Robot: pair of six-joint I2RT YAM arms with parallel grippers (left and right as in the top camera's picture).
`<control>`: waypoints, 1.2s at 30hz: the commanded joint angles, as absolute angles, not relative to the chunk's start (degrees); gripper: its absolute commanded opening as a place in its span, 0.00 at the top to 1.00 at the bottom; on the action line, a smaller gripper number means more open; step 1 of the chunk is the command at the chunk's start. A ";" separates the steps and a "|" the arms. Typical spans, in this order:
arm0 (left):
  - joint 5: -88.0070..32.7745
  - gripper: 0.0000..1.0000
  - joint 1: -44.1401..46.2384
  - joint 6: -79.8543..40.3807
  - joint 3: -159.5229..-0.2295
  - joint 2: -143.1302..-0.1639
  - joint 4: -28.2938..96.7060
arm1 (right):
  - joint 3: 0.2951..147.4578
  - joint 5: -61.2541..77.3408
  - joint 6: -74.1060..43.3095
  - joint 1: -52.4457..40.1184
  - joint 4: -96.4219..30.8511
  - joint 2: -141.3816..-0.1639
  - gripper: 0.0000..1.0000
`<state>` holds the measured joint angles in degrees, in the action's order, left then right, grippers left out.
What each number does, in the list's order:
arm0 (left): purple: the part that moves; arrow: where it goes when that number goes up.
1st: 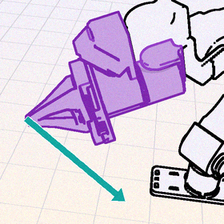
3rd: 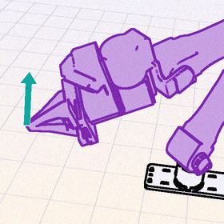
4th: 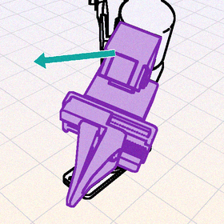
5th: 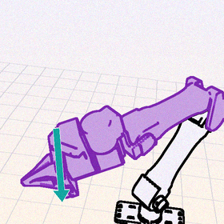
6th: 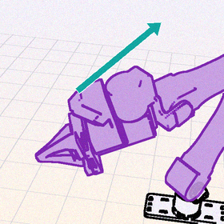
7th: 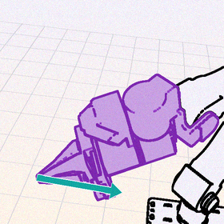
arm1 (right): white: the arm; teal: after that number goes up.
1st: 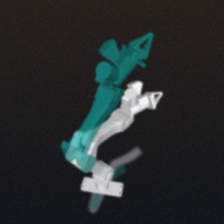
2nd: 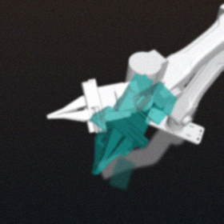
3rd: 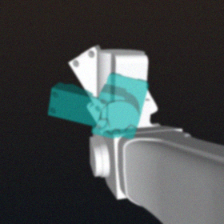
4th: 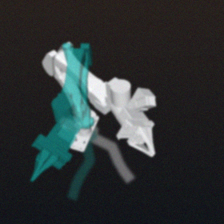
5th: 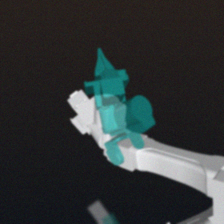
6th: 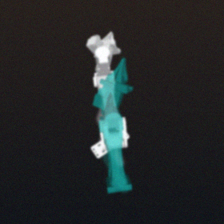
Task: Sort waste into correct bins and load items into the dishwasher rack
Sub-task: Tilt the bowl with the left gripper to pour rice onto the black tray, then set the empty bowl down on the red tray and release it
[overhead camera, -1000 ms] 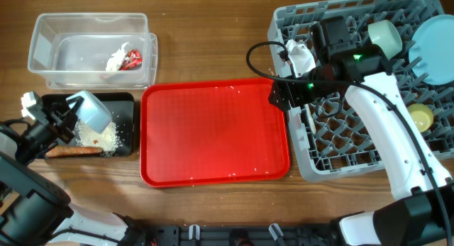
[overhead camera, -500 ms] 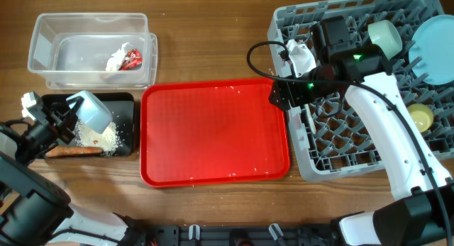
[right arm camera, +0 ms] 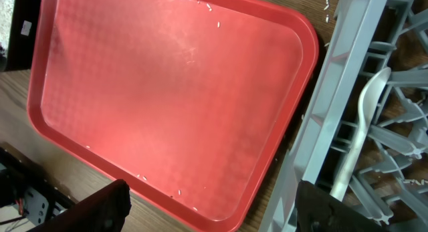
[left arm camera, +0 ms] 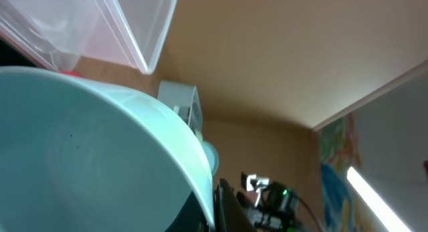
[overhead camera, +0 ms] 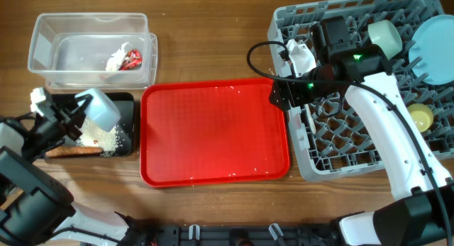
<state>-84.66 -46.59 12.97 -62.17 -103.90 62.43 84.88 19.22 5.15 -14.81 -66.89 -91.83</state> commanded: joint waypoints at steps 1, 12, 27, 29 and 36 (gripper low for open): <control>-82.81 0.96 -40.93 20.67 -61.91 -97.78 64.47 | 84.60 18.11 4.36 -14.83 -67.33 -92.53 0.18; -43.66 0.96 -4.25 -2.63 -63.33 -81.67 44.21 | 84.60 16.25 4.16 -14.83 -67.79 -92.53 0.18; -15.92 0.64 27.90 -17.32 -63.33 -94.32 25.56 | 84.60 13.04 -2.13 -14.83 -67.13 -92.53 0.18; -14.46 0.54 26.46 -17.19 -63.35 -93.21 27.11 | 84.60 13.06 -2.11 -14.83 -66.54 -92.53 0.18; -14.22 0.45 11.29 -17.17 -63.35 -83.77 42.54 | 84.60 14.22 -4.86 -14.85 -62.52 -92.53 0.18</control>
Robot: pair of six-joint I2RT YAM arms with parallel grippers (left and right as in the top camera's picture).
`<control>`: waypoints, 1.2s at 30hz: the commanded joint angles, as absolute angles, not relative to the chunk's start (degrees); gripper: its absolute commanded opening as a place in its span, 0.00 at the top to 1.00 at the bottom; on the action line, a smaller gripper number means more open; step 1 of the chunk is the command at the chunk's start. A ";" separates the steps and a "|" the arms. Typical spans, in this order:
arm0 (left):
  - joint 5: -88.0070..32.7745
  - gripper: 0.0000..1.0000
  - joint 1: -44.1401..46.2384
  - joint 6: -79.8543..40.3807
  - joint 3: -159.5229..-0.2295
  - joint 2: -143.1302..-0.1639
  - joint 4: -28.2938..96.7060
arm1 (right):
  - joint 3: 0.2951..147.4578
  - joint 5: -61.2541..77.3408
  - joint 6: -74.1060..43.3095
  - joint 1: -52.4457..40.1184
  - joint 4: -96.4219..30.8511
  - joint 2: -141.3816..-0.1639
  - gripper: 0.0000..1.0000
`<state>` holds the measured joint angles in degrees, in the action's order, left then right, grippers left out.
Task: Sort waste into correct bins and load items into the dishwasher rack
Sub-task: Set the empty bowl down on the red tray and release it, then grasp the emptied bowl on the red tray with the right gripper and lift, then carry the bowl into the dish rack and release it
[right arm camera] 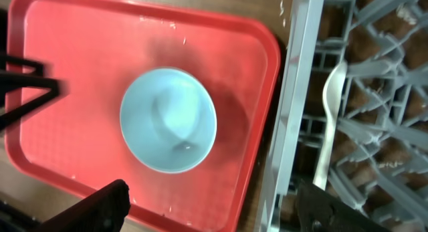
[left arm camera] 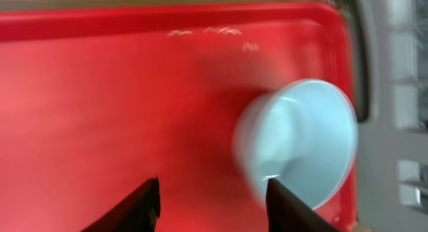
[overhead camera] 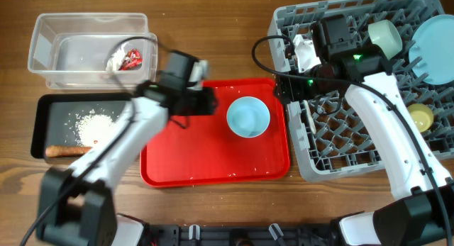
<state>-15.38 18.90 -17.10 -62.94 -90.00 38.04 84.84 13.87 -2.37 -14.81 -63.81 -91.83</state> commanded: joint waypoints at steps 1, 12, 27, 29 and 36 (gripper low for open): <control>-14.24 0.42 7.92 -17.17 -63.35 -82.30 45.36 | 84.60 14.52 -4.97 -15.14 -61.71 -92.53 0.18; -14.28 0.33 -13.85 -17.19 -63.33 -79.83 54.96 | 84.60 6.66 -12.16 -23.55 -59.29 -105.25 0.21; -14.28 0.32 -13.82 -17.19 -63.33 -79.83 54.98 | 86.39 3.75 -15.20 -23.31 -60.55 -117.60 0.96; -14.28 0.32 -13.82 -17.19 -63.33 -79.83 54.96 | 88.07 3.11 -15.18 -22.81 -61.84 -115.07 0.96; -14.28 0.32 -13.82 -17.19 -63.33 -79.83 54.96 | 93.43 -21.52 -12.69 -19.84 -60.18 -94.32 0.96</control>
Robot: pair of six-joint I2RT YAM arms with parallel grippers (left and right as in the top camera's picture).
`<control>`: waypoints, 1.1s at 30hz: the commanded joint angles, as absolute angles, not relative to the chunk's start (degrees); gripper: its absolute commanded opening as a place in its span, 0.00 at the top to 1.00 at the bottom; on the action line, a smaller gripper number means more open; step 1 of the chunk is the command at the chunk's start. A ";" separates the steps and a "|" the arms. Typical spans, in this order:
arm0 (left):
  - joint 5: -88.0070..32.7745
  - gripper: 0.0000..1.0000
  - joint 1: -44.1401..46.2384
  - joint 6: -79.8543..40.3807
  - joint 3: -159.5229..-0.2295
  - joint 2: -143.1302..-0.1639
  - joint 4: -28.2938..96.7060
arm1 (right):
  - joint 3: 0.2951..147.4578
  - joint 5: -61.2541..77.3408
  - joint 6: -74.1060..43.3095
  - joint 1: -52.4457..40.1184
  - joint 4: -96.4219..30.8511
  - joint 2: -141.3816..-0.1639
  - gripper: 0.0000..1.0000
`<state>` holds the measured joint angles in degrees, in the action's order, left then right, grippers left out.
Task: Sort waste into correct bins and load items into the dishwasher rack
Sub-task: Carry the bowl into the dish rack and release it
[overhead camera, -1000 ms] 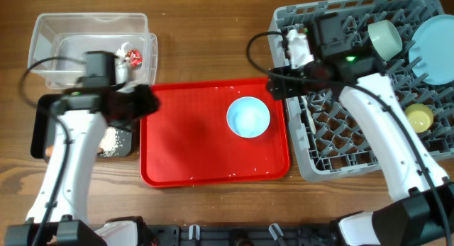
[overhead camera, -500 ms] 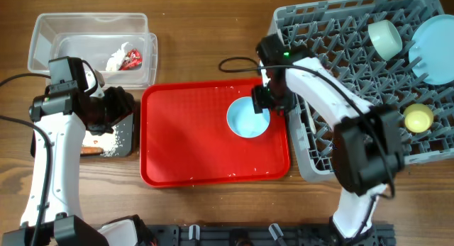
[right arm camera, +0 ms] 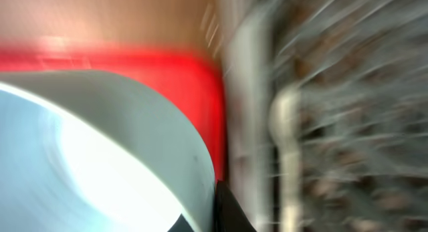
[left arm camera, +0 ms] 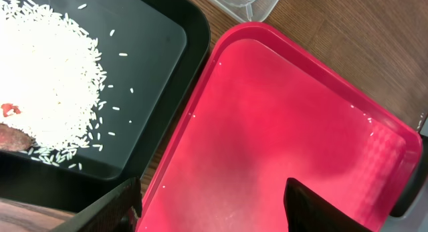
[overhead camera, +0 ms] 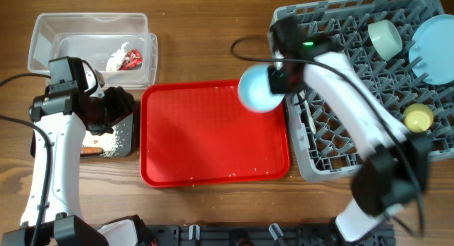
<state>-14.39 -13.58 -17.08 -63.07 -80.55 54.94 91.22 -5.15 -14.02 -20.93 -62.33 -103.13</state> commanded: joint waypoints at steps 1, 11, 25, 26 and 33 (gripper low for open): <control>-14.28 0.32 -13.82 -17.19 -63.33 -79.83 54.96 | 93.43 -28.16 -9.52 -18.98 -57.87 -91.70 0.96; -14.28 0.32 -13.82 -17.19 -63.33 -79.83 54.94 | 93.25 -65.23 -5.96 -9.02 -45.01 -95.26 0.96; -14.28 0.29 -13.82 -17.19 -63.33 -79.83 54.94 | 93.25 -70.98 12.91 -7.07 -22.44 -120.36 0.96; -14.26 0.29 -13.82 -17.19 -63.33 -79.83 54.94 | 93.25 -70.98 12.86 -7.22 -22.87 -121.56 0.96; -14.26 0.28 -13.82 -17.19 -63.33 -79.83 54.92 | 93.25 -69.45 7.35 -11.33 -30.50 -123.76 0.89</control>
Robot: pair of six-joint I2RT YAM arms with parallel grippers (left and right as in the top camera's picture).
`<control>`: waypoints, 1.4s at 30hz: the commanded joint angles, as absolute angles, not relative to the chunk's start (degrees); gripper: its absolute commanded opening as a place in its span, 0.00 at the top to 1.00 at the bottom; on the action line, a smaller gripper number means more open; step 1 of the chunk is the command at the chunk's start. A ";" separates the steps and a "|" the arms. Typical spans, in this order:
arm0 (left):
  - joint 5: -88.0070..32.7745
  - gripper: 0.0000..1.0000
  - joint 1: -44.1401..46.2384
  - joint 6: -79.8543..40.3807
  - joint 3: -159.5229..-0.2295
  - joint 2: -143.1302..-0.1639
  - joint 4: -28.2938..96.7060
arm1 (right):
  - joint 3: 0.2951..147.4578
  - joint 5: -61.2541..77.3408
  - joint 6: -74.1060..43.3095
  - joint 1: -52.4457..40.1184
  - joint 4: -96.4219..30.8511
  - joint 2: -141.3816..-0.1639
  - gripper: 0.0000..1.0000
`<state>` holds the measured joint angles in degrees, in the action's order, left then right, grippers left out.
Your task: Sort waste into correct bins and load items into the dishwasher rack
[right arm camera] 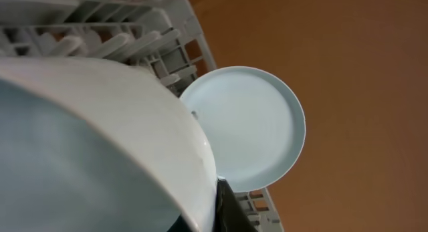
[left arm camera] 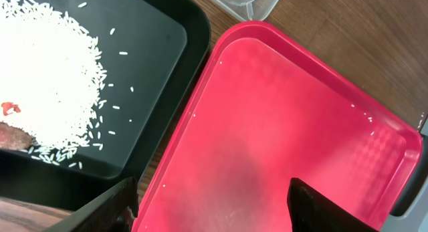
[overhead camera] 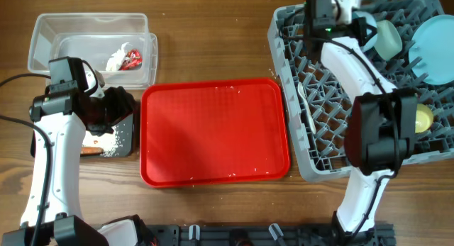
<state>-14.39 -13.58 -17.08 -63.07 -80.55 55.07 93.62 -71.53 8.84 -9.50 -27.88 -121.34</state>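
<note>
My right gripper [overhead camera: 352, 19] is shut on the rim of a light blue bowl [overhead camera: 364, 30] at the far end of the grey dishwasher rack [overhead camera: 333, 157]. In the right wrist view the bowl [right arm camera: 100, 145] fills the left, with one dark finger [right arm camera: 224, 212] against its rim and a blue plate [right arm camera: 247, 128] standing just behind. The red tray [overhead camera: 213, 132] holds only a few rice grains. My left gripper [overhead camera: 113, 108] hangs open over the tray's left edge [left arm camera: 194, 125], next to the black tray [left arm camera: 134, 71] of rice.
A clear bin [overhead camera: 89, 44] at the back left holds crumpled paper and a red wrapper. In the rack are a pale green cup [overhead camera: 389, 35], a blue plate [overhead camera: 434, 39], a yellow cup [overhead camera: 422, 118] and a white spoon [overhead camera: 305, 108].
My right gripper has carried the blue bowl from above the red tray's far right corner to the far end of the rack, beside the green cup. The left arm has not moved.
My left gripper first held the bowl tipped over the black tray. Then the bowl sat on the red tray's right side with the left gripper open beside it. Then the right gripper held it at the tray's corner, and now it is at the rack's far end.
</note>
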 commanded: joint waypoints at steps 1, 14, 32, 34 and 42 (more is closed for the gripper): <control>-14.26 0.27 -13.82 -17.19 -63.33 -79.83 54.92 | 93.25 -69.45 7.38 -12.19 -31.44 -123.76 0.78; -14.26 0.27 -13.82 -17.17 -63.33 -79.83 54.94 | 93.27 -47.40 -4.01 -15.05 -47.46 -112.68 0.03; -7.03 0.08 -1.17 -13.69 -63.33 -79.83 49.52 | 93.27 11.51 -8.14 -12.21 -57.91 -92.27 0.00; -3.64 0.02 -0.32 -13.72 -63.37 -79.83 53.36 | 93.27 10.66 -8.10 -8.84 -58.72 -92.25 0.00; -3.57 0.00 -6.31 -13.74 -63.51 -78.98 67.77 | 93.25 8.51 -4.25 3.20 -70.46 -91.29 0.00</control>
<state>-4.34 -4.38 -14.26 -63.11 -80.55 66.72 93.21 9.13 -6.02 2.13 -69.41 -91.83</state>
